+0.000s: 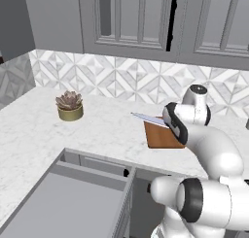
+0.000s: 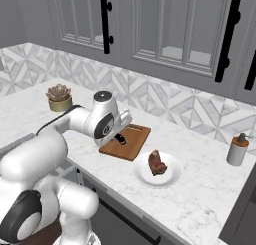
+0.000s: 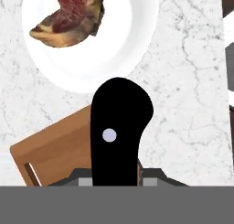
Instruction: Pick up the knife from the drawer and place it on the cutting board. Then place the meat from the plate to the cutting board.
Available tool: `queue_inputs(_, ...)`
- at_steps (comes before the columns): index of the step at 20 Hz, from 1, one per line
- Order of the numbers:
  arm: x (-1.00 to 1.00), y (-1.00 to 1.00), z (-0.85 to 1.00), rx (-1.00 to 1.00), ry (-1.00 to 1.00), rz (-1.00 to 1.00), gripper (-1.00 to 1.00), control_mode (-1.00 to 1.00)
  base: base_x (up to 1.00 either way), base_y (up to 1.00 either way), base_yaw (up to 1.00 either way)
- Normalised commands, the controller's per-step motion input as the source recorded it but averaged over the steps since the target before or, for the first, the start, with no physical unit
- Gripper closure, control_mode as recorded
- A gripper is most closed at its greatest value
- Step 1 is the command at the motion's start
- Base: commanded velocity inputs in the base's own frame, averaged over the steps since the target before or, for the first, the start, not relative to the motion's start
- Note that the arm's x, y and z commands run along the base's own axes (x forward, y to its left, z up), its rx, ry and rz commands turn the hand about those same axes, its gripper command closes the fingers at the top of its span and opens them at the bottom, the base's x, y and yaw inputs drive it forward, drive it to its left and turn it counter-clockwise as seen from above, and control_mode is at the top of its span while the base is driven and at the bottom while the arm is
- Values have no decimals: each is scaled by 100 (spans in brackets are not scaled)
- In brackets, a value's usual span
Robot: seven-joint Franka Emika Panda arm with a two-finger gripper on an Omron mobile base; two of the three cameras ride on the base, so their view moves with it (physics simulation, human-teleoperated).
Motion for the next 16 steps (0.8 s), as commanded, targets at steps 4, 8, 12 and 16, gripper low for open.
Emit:
queue_inputs(4, 0, 13, 0, 3, 2, -43, 100, -100, 0, 0, 0)
queue_inputs(8, 4, 10, 0, 3, 0, -39, 100, -100, 0, 0, 0)
queue_inputs(12, 24, -4, -6, 11, 8, -21, 100, -100, 0, 0, 0)
queue_inputs(16, 23, -9, -25, 20, 9, -10, 100, -100, 0, 0, 0)
